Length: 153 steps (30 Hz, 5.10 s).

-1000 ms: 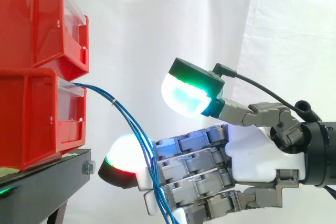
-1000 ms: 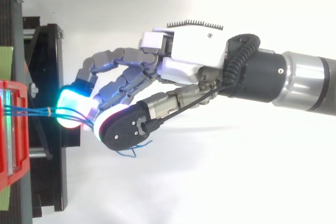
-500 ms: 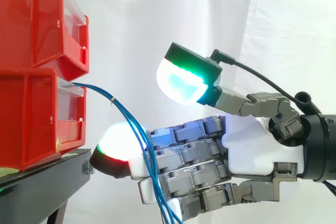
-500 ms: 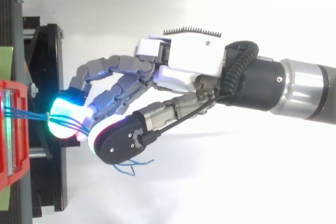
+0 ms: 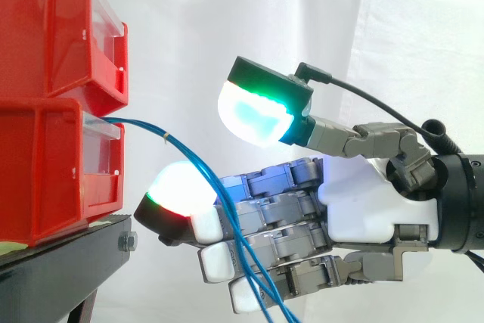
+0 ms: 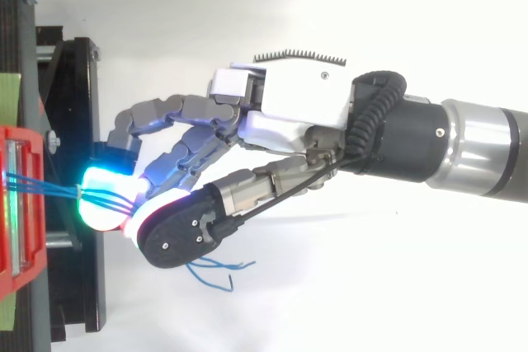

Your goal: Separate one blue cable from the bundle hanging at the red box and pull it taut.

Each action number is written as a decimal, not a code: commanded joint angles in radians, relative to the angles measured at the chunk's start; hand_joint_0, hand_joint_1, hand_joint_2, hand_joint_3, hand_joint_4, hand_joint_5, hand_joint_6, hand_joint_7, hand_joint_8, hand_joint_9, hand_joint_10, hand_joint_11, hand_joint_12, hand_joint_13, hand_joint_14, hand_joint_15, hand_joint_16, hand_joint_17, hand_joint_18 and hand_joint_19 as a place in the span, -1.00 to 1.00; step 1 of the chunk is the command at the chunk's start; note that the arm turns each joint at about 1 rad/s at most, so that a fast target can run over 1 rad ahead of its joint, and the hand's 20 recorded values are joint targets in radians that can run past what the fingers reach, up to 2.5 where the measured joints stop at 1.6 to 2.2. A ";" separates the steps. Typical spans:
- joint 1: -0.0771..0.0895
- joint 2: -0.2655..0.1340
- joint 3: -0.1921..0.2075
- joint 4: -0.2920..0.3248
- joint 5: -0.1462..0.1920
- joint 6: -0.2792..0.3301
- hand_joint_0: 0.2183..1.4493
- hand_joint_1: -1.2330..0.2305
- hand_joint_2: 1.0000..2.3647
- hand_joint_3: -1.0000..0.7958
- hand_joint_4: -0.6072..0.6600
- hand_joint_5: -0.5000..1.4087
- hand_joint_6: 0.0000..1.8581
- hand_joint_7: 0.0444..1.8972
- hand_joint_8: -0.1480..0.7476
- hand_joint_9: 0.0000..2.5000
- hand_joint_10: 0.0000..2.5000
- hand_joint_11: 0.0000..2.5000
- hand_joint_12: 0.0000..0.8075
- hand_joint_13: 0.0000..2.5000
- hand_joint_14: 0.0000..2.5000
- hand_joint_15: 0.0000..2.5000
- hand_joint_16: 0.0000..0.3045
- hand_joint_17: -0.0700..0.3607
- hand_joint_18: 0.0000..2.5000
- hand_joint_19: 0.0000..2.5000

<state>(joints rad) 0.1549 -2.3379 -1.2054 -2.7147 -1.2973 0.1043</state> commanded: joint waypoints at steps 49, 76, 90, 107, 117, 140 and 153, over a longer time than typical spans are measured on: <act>-0.020 0.089 0.027 -0.211 0.003 -0.006 -0.27 -0.24 -0.97 0.03 0.23 -0.64 -0.30 0.28 -0.01 -0.32 -0.99 -0.49 -0.27 -0.27 -0.99 -0.66 -0.79 -0.35 -0.35 -0.61; -0.018 0.091 0.027 -0.211 0.004 -0.008 -0.28 -0.41 -1.00 -0.44 0.26 -0.71 -0.11 0.15 -0.06 -0.37 -0.99 -0.42 -0.25 -0.29 -0.99 -0.62 -0.78 -0.32 -0.34 -0.58; -0.017 0.089 0.027 -0.211 0.004 -0.008 -0.32 -0.26 -0.97 -0.14 0.05 -0.70 -0.03 0.32 0.00 -0.33 -0.98 -0.36 -0.22 -0.27 -0.99 -0.60 -0.77 -0.30 -0.32 -0.55; -0.015 0.091 0.027 -0.212 0.004 -0.006 -0.11 -0.49 -1.00 -0.44 0.07 -0.70 -0.04 0.38 -0.01 -0.31 -0.99 -0.35 -0.22 -0.26 -0.99 -0.60 -0.75 -0.28 -0.28 -0.55; -0.012 0.089 0.026 -0.211 0.012 0.002 -0.33 -0.37 -1.00 -0.44 0.20 -0.68 -0.08 0.31 -0.02 -0.30 -0.98 -0.34 -0.22 -0.26 -0.98 -0.57 -0.75 -0.28 -0.30 -0.53; -0.014 0.068 0.026 -0.166 0.044 0.057 -0.23 -0.45 -0.97 -0.18 0.10 -0.71 -0.08 0.21 -0.03 -0.30 -0.99 -0.34 -0.20 -0.26 -0.99 -0.57 -0.75 -0.27 -0.30 -0.52; -0.014 0.068 0.026 -0.169 0.044 0.054 -0.13 -0.53 -1.00 -0.44 0.14 -0.69 -0.07 0.30 -0.04 -0.26 -0.98 -0.33 -0.23 -0.23 -0.98 -0.56 -0.75 -0.28 -0.25 -0.51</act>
<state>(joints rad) 0.1411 -2.2703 -1.1796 -2.8814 -1.2522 0.1581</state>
